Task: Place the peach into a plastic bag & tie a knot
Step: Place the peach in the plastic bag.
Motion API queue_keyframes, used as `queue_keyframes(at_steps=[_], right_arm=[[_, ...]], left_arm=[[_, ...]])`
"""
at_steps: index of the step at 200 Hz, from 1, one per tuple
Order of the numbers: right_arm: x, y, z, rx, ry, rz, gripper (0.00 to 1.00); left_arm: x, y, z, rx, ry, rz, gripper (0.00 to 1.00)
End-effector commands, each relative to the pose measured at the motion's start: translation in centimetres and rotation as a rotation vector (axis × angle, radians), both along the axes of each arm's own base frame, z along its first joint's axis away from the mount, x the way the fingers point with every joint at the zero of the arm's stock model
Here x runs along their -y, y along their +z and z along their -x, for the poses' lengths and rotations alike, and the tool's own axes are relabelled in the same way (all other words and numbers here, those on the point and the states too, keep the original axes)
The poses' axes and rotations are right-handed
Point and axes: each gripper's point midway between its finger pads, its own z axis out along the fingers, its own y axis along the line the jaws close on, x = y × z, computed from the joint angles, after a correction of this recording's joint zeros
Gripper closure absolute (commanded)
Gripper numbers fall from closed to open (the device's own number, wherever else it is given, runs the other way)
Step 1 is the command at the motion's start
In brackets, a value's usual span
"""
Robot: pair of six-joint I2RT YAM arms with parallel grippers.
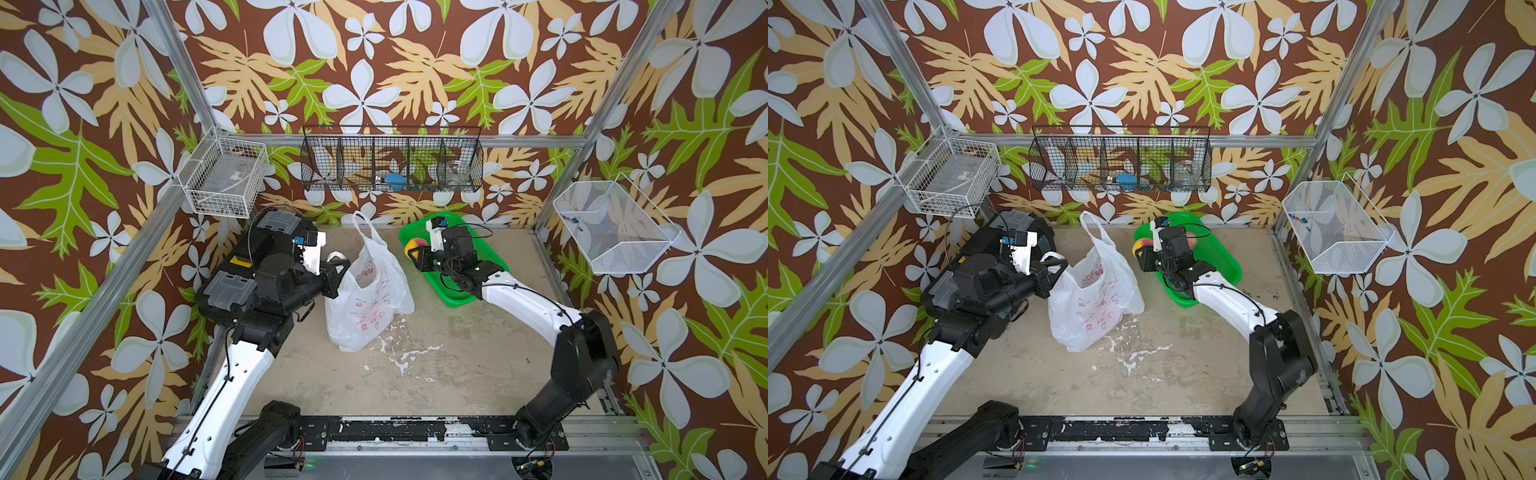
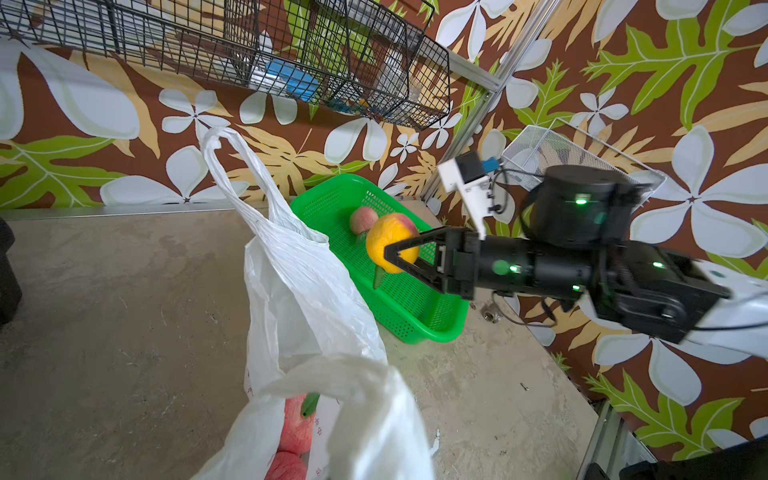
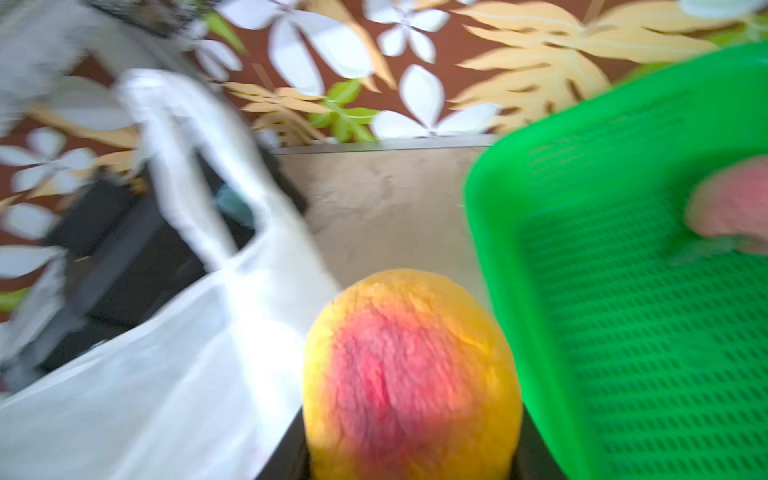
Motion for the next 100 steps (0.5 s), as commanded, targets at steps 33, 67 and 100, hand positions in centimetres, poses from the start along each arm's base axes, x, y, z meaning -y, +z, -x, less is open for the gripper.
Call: queue_keyframes(at_steps=[33,67,100], right_arm=[[-10.0,6.6,9.7,0.063,0.427,-0.036,0.77],[-13.5,2.2,11.9,-0.051,0.558,-0.004,0.78],[-12.6,-2.8,12.1,-0.112,0.532,0.063,0.71]], left_arm=[[0.2,0.5,0.2,0.039,-0.024,-0.015,1.00],[0.2,0.5,0.0,0.041,-0.019,-0.017,1.00],[0.1,0.0,0.1,0.038,-0.014,-0.026,1.00]])
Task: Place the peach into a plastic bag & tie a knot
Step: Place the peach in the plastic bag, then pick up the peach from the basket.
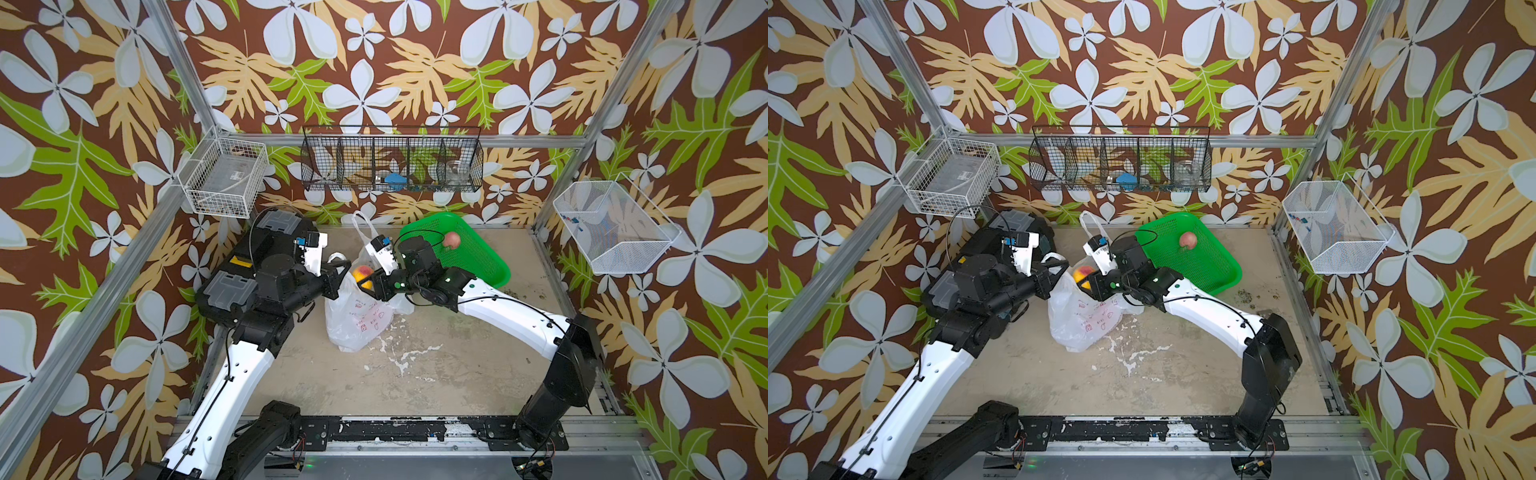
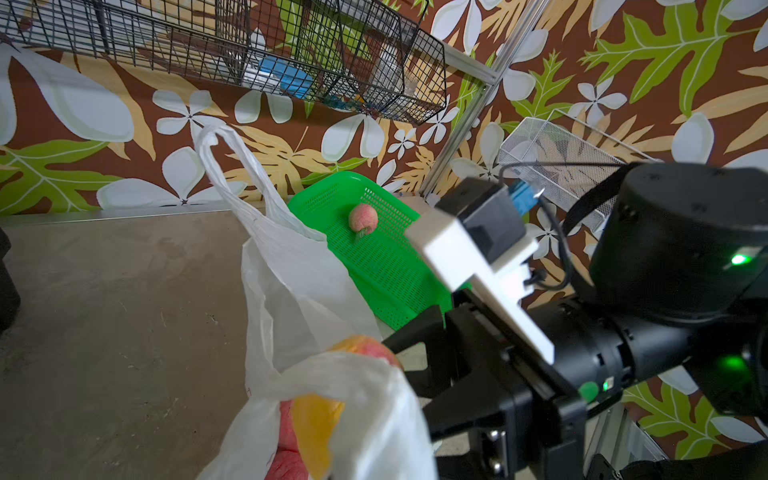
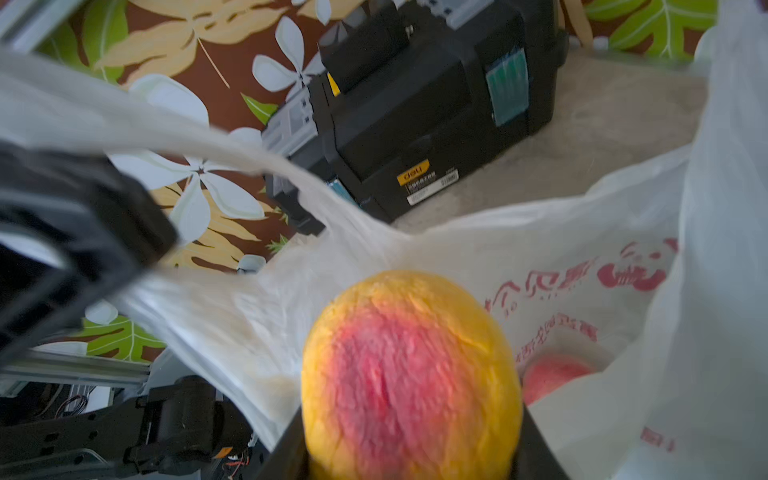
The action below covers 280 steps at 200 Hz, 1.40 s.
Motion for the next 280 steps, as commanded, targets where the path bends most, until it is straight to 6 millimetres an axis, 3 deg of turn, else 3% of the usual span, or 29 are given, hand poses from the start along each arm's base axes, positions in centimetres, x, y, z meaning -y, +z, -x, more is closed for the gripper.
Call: queue_keyframes(at_steps=[1,8,25,37,45,81,98,113,143,179,200,223,280], right_arm=[[0.3,-2.5,0.5,-0.019,0.015,0.050,0.70],[0.5,-3.3,0.1,-0.016,0.003,0.078,0.66],[0.8,-4.4,-0.7,-0.010,-0.021,0.147,0.41],[1.0,-3.9,-1.0,0.003,-0.031,0.156,0.24],[1.1,-3.2,-1.2,0.021,-0.042,0.154,0.18],[3.3,2.4,-3.0,0.085,-0.117,0.083,0.16],[6.1,5.4,-4.8,0.109,-0.217,0.008,0.19],[10.2,5.9,-7.8,0.139,-0.393,0.023,0.20],[20.1,0.9,-15.1,0.123,-0.780,0.188,0.20],[27.7,-5.4,-22.3,0.093,-1.022,0.351,0.09],[29.9,-8.6,-25.9,0.040,-1.078,0.384,0.08],[30.6,-11.4,-29.1,0.002,-1.100,0.392,0.10],[32.2,-16.2,-33.1,-0.041,-1.182,0.394,0.17]], left_arm=[[0.0,0.4,0.0,0.033,-0.003,-0.012,1.00],[0.0,0.4,0.0,0.034,-0.005,-0.012,1.00],[0.1,0.4,0.0,0.033,-0.011,-0.011,1.00],[0.1,0.5,0.1,0.034,-0.013,-0.010,1.00],[0.1,0.5,0.2,0.036,-0.013,-0.011,1.00],[-0.1,0.1,0.1,0.028,0.000,-0.017,1.00],[-0.4,-0.3,0.0,0.014,0.018,-0.021,1.00],[-0.4,-0.5,-0.2,-0.004,0.030,-0.003,1.00],[0.5,0.6,-0.5,-0.016,-0.002,0.091,1.00],[0.4,0.4,-0.7,-0.013,0.005,0.074,1.00],[0.4,-0.3,-0.6,-0.026,0.006,0.070,1.00],[0.4,-0.8,-0.7,-0.038,0.006,0.073,1.00],[0.4,-0.9,-0.5,-0.043,0.006,0.070,1.00]])
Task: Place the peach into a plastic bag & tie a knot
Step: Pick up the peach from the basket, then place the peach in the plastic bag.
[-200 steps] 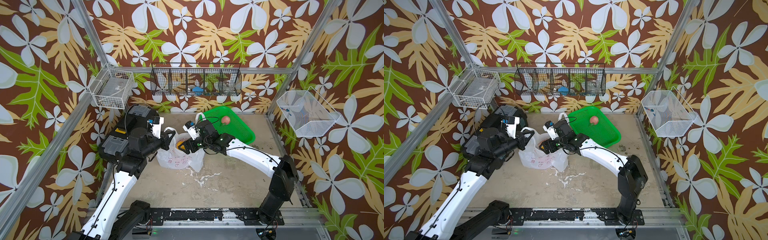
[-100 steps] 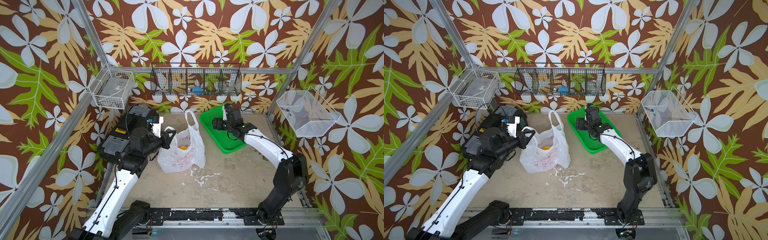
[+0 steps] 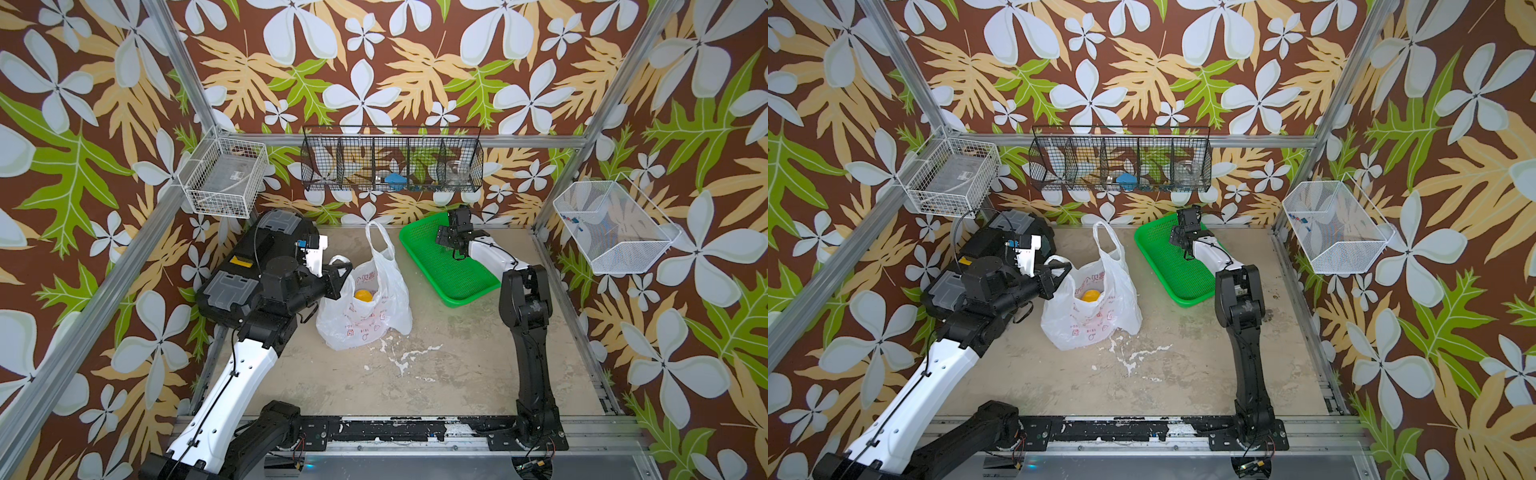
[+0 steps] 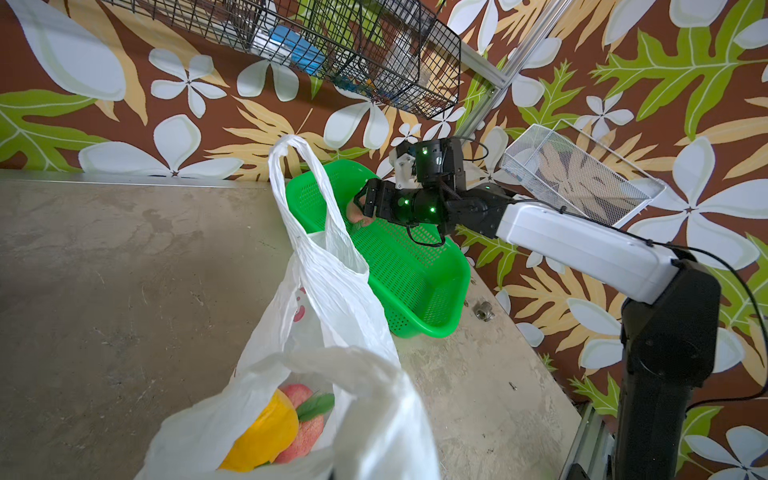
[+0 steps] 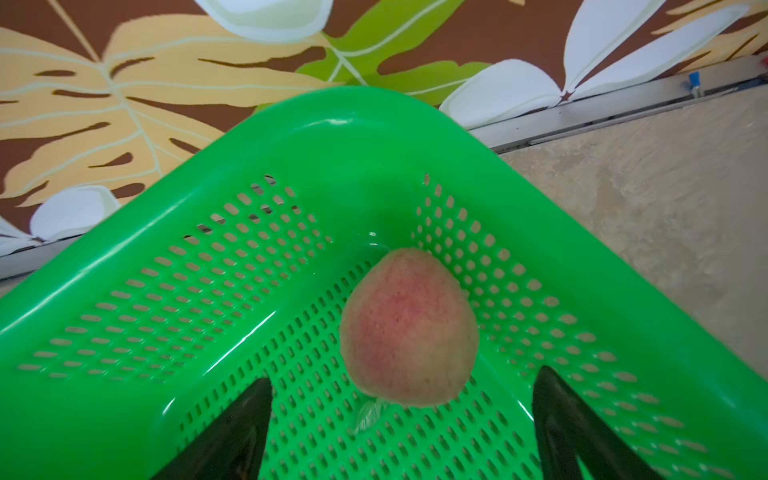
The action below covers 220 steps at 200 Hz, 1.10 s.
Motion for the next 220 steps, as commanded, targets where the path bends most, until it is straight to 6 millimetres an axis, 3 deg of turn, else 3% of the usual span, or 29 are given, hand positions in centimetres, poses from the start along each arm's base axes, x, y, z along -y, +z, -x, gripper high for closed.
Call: queue_keyframes(at_steps=[1,33,62,100,123,144,175,187,220], right_arm=[[1.1,-0.9,-0.8,0.002,-0.053,-0.008,0.17],[1.5,-3.4,-2.3,-0.020,-0.065,-0.001,0.20],[1.3,-3.9,-2.9,-0.007,-0.056,-0.023,0.35],[0.5,-0.4,-1.7,0.082,-0.014,-0.072,0.63],[-0.2,1.9,0.0,0.104,0.027,-0.106,0.75],[-1.6,3.5,2.6,0.097,0.077,-0.179,0.80],[-5.4,7.5,9.2,0.122,0.197,-0.287,0.83],[-8.2,9.8,12.1,0.138,0.295,-0.328,0.84],[-17.1,18.5,20.5,0.213,0.651,-0.348,0.86]], left_arm=[[0.1,0.7,0.1,0.024,-0.006,0.007,1.00],[0.0,0.3,0.2,0.018,0.000,-0.003,1.00],[-0.1,0.3,0.4,0.017,0.004,-0.008,1.00],[-0.2,0.5,0.3,0.023,0.010,-0.012,1.00],[-0.2,0.5,0.2,0.025,0.007,-0.014,1.00],[0.0,0.8,0.1,0.033,0.001,-0.016,1.00],[0.3,1.1,0.0,0.046,-0.022,-0.022,1.00],[0.3,0.9,0.0,0.049,-0.023,-0.032,1.00],[0.3,0.7,0.1,0.055,-0.029,-0.049,1.00]])
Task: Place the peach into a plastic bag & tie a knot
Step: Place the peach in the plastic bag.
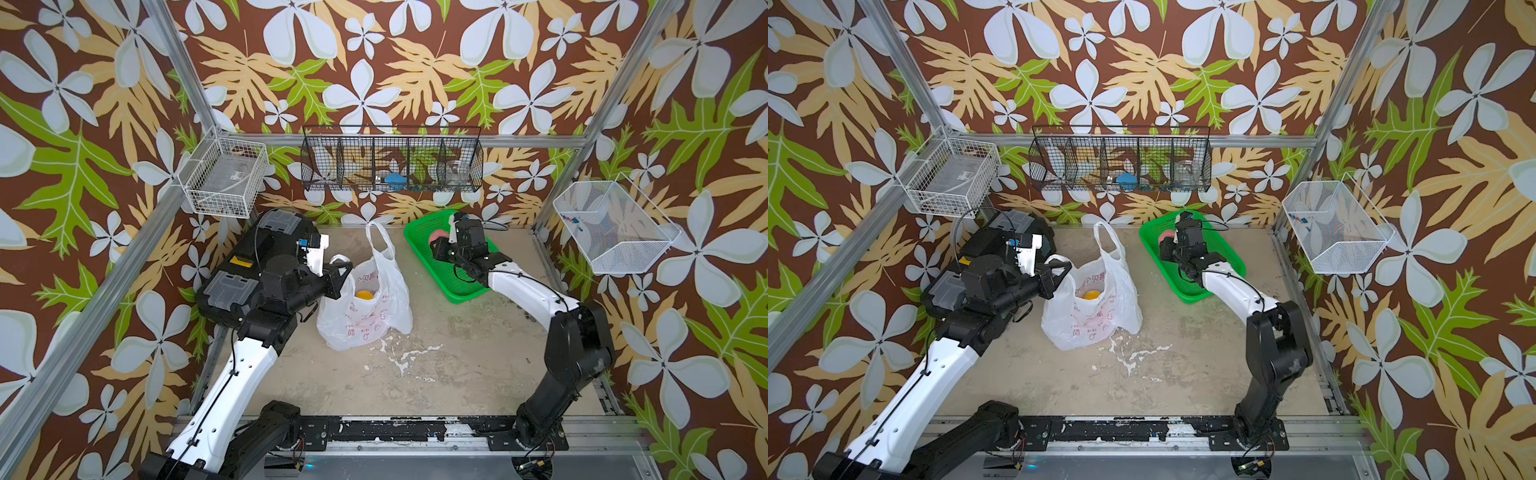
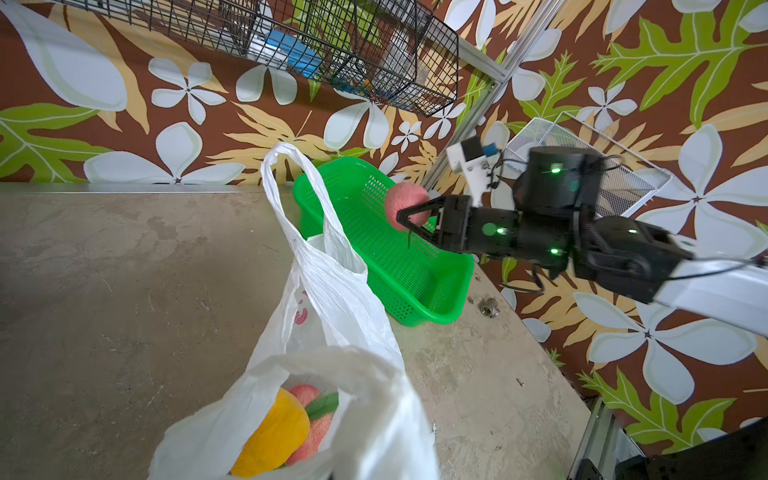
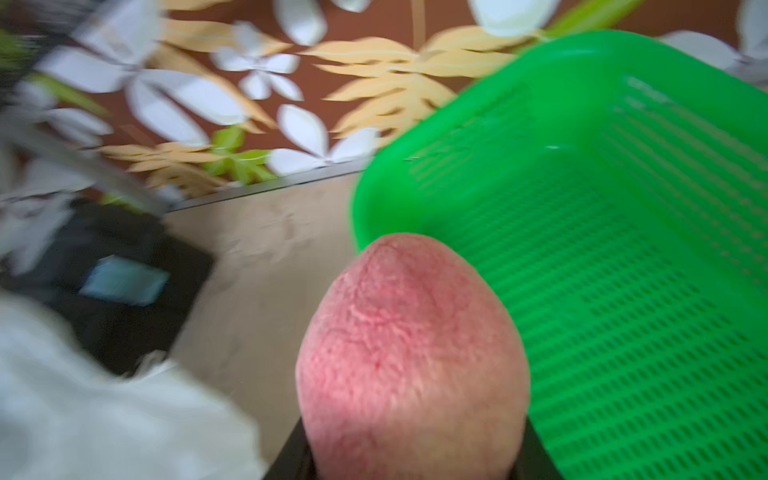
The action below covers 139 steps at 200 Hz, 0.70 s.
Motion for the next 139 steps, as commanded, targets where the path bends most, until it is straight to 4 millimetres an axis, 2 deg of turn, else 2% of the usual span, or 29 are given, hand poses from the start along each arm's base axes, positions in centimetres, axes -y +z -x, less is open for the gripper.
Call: queue_keyframes(at_steps=[1,18,35,46,61,89,97,107,113,127,139], right_arm=[[-5.7,4.9,5.2,0.081,0.251,-0.023,0.86],[-10.2,8.1,9.4,0.134,0.425,-0.063,0.87],[-14.3,8.6,12.4,0.097,0.573,-0.096,0.88],[-16.5,7.8,13.9,0.075,0.635,-0.079,0.88],[-18.5,5.9,15.6,0.035,0.701,-0.063,0.87],[-20.1,1.8,16.4,-0.039,0.727,-0.032,0.80],[-20.2,0.7,16.3,-0.060,0.724,-0.019,0.74],[-20.3,-0.4,16.1,-0.078,0.722,-0.001,0.58],[-20.2,-0.8,16.0,-0.089,0.723,0.016,0.52],[-20.1,-0.5,15.9,-0.087,0.720,0.043,0.31],[-19.6,0.9,15.8,-0.053,0.713,0.054,0.22]], left_arm=[[0.2,0.5,0.2,0.035,-0.020,-0.018,1.00],[0.3,0.6,0.3,0.039,-0.025,-0.013,1.00],[0.2,0.8,0.3,0.043,-0.022,-0.009,1.00],[0.1,1.1,0.3,0.051,-0.017,-0.008,1.00],[0.1,1.6,0.3,0.063,-0.012,-0.008,1.00],[-0.1,1.7,0.4,0.069,-0.006,-0.010,1.00],[-0.2,1.8,0.4,0.073,0.000,-0.012,1.00],[-0.2,1.7,0.5,0.076,0.001,-0.015,1.00],[-0.3,1.7,0.6,0.076,0.002,-0.017,1.00],[-0.3,1.8,0.7,0.081,0.001,-0.021,1.00],[-0.4,1.7,0.9,0.085,0.002,-0.030,1.00]])
